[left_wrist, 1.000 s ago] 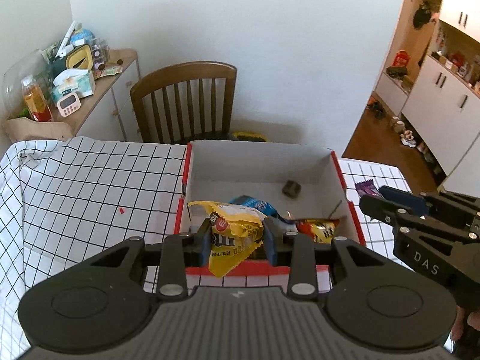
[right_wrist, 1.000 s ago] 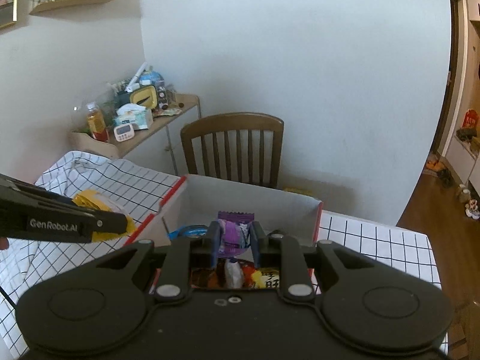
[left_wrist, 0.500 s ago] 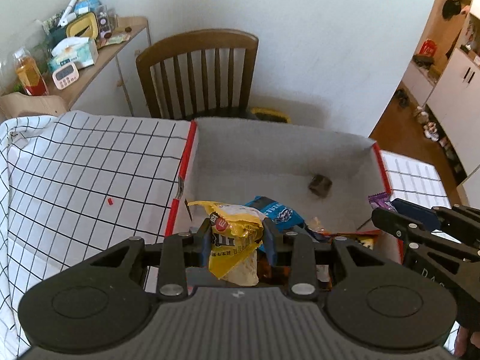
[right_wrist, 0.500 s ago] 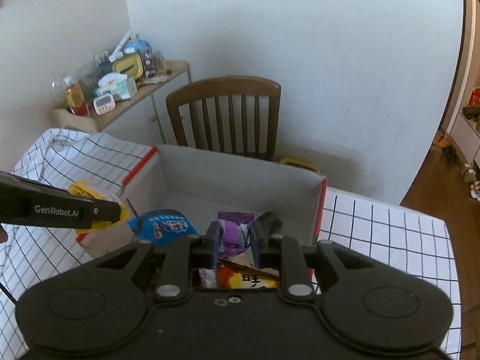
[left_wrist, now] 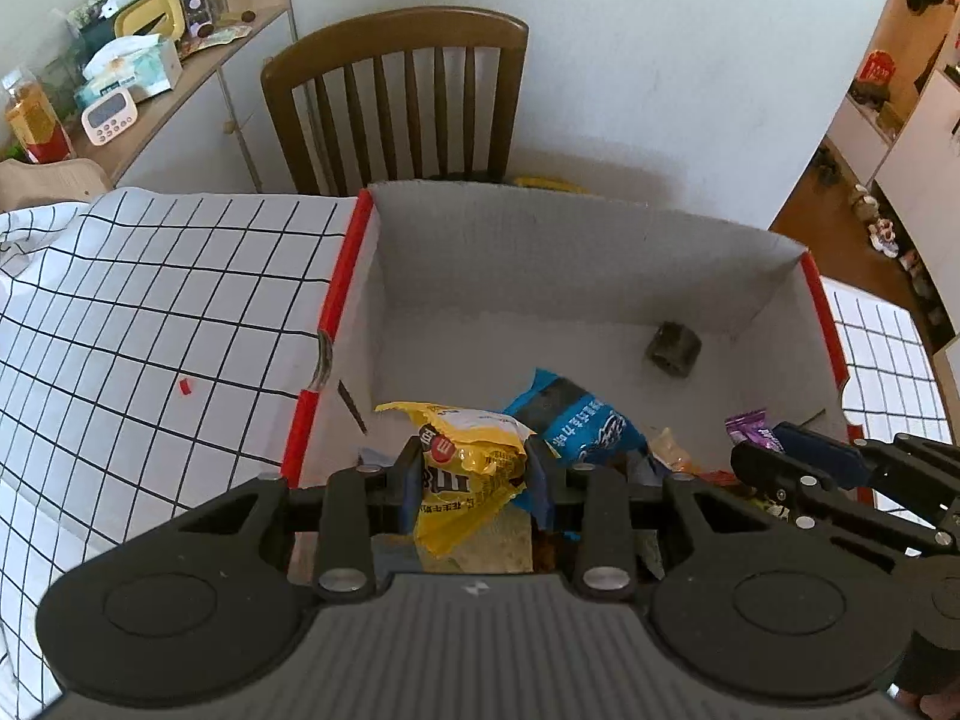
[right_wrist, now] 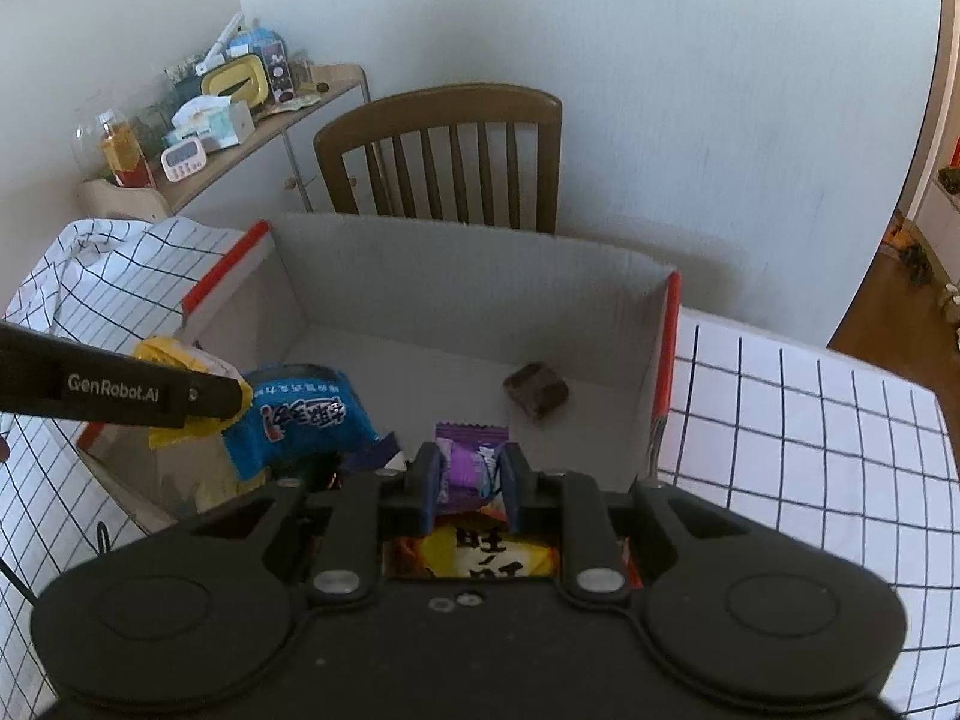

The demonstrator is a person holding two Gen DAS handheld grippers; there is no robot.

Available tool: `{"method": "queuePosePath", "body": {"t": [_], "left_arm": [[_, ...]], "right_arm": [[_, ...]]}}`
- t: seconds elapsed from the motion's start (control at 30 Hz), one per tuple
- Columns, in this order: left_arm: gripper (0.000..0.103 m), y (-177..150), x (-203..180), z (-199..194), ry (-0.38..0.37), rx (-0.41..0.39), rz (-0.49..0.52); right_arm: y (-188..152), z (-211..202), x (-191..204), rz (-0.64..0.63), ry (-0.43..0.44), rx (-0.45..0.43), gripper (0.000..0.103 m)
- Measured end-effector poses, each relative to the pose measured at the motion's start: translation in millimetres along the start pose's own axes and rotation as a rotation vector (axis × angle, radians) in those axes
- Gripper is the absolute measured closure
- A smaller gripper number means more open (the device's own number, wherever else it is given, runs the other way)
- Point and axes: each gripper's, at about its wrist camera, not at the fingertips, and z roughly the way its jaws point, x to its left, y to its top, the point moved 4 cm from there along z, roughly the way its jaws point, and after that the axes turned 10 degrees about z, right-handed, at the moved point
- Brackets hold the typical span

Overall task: Organize snacks
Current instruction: 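Lower both snacks into the box and open both tools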

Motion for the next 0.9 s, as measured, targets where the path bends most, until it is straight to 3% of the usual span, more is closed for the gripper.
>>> {"method": "queuePosePath", "body": {"t": [0.2, 0.37, 0.77, 0.87, 0.9], "left_arm": [[0.067, -3, 1, 3, -0.003, 0.006, -0.004], [0.048, -5, 5, -5, -0.009, -0.007, -0.021], [0.045, -21, 7, -55, -0.013, -0.105, 0.002], [0.041, -27, 6, -71, -0.015, -0.139, 0.012], [0.039, -28, 5, -76, -0.017, -0.150, 0.011]], "right_arm": [[-3, 3, -4, 0.036, 0.005, 0.008, 0.082], [-4, -3, -5, 0.051, 0.009, 0.019, 0.077], [-6, -52, 3, 0.076, 0.068, -0.047, 0.073], [-8, -68, 5, 0.088, 0.088, -0.068, 0.058], [-10, -75, 7, 0.088, 0.096, -0.076, 0.040]]}}
